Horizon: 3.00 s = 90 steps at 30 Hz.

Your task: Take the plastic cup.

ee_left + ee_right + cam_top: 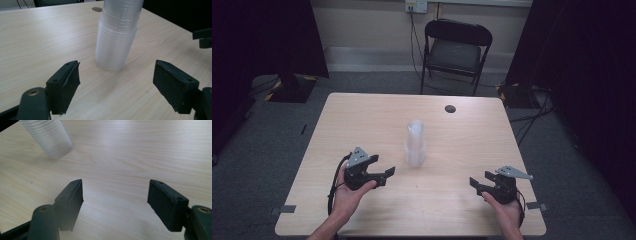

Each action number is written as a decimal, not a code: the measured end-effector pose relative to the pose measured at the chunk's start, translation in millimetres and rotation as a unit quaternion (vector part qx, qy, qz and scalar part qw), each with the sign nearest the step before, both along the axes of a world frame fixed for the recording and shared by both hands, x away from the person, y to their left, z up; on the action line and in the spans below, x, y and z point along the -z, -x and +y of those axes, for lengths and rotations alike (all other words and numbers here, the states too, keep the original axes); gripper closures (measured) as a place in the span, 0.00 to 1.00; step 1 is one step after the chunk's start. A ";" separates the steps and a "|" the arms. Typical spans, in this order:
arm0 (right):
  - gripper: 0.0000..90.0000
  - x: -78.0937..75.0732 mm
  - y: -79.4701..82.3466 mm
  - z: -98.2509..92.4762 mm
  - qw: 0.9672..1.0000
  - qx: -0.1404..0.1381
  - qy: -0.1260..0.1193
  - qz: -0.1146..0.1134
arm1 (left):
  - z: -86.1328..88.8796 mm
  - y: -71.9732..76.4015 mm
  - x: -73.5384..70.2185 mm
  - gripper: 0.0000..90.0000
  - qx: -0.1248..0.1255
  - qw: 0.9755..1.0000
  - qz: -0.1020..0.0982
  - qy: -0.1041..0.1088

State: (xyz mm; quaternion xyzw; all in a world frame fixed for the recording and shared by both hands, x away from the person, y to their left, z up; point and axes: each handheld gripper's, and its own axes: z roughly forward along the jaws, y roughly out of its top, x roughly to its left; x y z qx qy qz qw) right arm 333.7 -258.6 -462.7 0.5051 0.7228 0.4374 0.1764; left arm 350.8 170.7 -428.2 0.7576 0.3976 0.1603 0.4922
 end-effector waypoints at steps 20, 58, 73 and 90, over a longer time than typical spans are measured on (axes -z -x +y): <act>0.32 0.8 1.1 9.3 1.000 -0.014 0.010 -0.004 | -31.4 -27.2 -30.3 0.19 0.050 0.998 -0.044 -0.010; 0.32 3.8 1.1 11.6 1.000 -0.023 0.009 0.004 | -80.9 -99.0 -14.2 0.17 0.053 0.997 -0.050 -0.012; 0.32 3.7 1.2 11.5 1.000 -0.026 0.010 0.002 | -85.0 -102.7 -10.2 0.17 0.045 0.997 -0.059 -0.018; 0.32 3.7 1.4 10.7 1.000 -0.024 0.007 0.004 | -86.6 -99.3 -12.6 0.34 0.050 0.996 -0.065 -0.025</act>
